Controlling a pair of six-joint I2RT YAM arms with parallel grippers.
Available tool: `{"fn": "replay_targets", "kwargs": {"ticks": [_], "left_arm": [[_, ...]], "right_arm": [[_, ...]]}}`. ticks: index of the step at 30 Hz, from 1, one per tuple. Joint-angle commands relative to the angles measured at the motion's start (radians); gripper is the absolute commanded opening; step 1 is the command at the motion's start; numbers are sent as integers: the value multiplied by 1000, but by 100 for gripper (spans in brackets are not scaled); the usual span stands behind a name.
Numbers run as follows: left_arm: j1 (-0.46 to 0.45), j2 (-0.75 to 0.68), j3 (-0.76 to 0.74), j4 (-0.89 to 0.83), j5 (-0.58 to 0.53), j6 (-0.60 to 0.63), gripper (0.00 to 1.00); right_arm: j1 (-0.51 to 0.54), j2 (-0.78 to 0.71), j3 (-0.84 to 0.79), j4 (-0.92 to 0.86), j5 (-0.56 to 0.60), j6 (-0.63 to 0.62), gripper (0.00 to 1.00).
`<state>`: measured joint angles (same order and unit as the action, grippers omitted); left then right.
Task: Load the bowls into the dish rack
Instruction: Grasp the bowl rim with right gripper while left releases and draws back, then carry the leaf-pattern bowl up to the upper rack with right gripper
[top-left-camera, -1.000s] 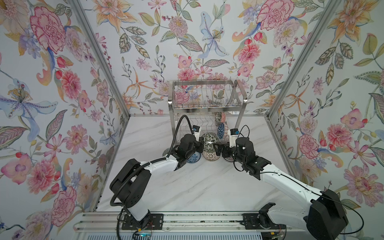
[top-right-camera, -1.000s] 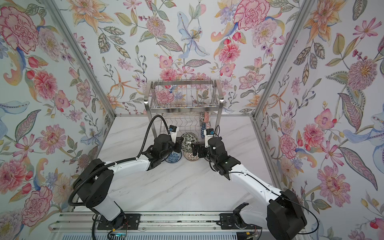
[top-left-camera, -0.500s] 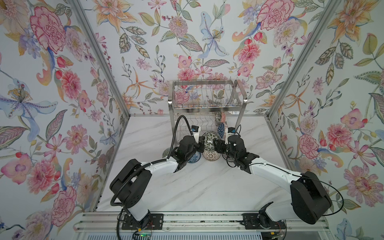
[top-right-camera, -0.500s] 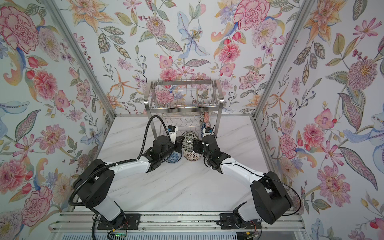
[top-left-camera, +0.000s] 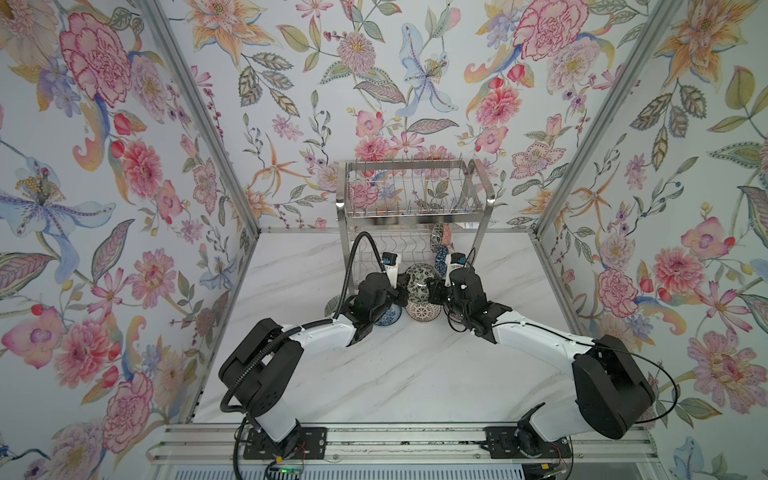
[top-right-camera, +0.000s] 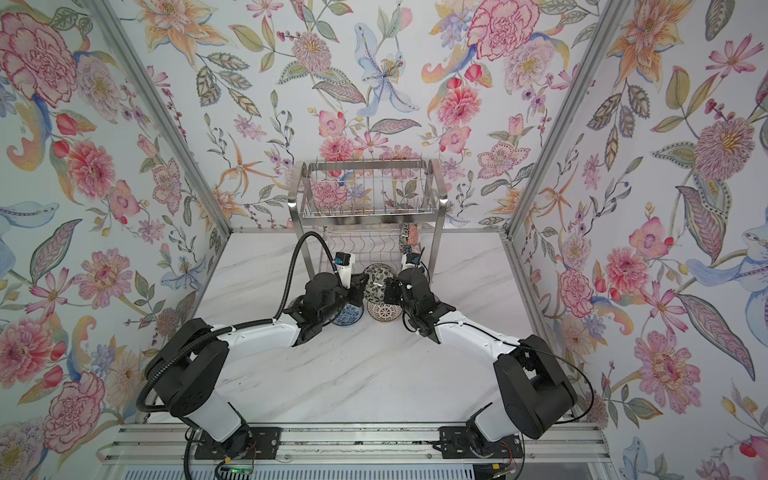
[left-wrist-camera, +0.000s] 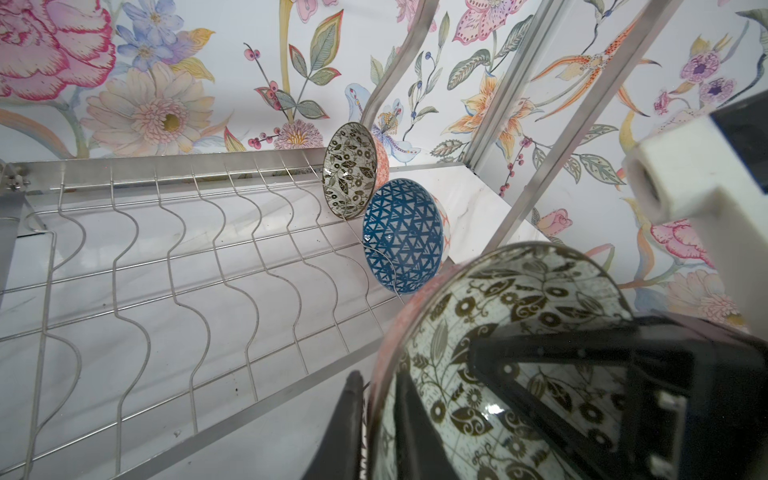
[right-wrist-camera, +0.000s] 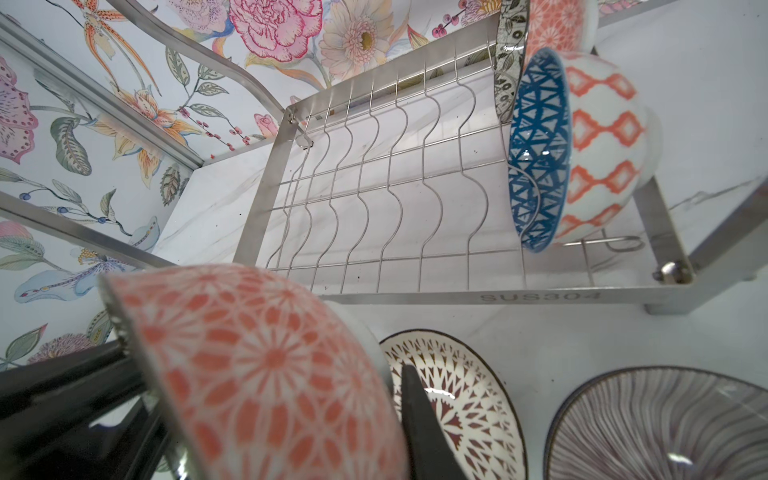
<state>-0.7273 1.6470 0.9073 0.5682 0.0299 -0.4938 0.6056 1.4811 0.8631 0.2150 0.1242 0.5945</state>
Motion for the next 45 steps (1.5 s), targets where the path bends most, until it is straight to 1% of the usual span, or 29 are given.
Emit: {"fn": "replay_targets", "kwargs": {"ticks": [1, 2, 3, 4, 8, 11, 16, 19, 22, 25, 27, 30, 35, 45], "left_arm": [[-7, -76, 10, -47, 20, 46, 67], [-7, -114, 15, -86, 13, 65, 79], [-4, -137, 20, -133, 2, 86, 95], [0, -161, 24, -182, -3, 105, 99], [32, -271, 24, -374, -33, 169, 99], [82, -359, 33, -524, -37, 211, 99], [216, -480, 50, -720, -9, 296, 99], [291, -519, 54, -785, -9, 354, 99], [342, -543, 42, -797, -6, 402, 99], [375, -551, 15, -766, -1, 437, 100], [394, -550, -5, -745, 13, 440, 99], [426, -552, -29, -718, 63, 430, 99], [430, -547, -54, -696, 95, 425, 100], [432, -538, -58, -689, 110, 426, 99]], "right_arm": [[-1, -34, 35, 1, 55, -30, 0], [-2, -40, 34, -4, 63, -38, 0], [-2, -48, 35, -7, 71, -52, 0], [-3, -54, 34, -11, 76, -65, 0], [-4, -73, 42, -29, 107, -116, 0], [-6, -75, 57, -51, 127, -148, 0], [-4, -64, 101, -97, 180, -214, 0], [0, -45, 138, -130, 230, -264, 0], [8, -10, 181, -161, 287, -320, 0], [17, 39, 232, -179, 343, -366, 0], [26, 76, 270, -180, 380, -399, 0], [35, 147, 339, -177, 446, -465, 0], [76, 261, 445, -157, 525, -573, 0], [86, 395, 548, -81, 585, -727, 0]]}}
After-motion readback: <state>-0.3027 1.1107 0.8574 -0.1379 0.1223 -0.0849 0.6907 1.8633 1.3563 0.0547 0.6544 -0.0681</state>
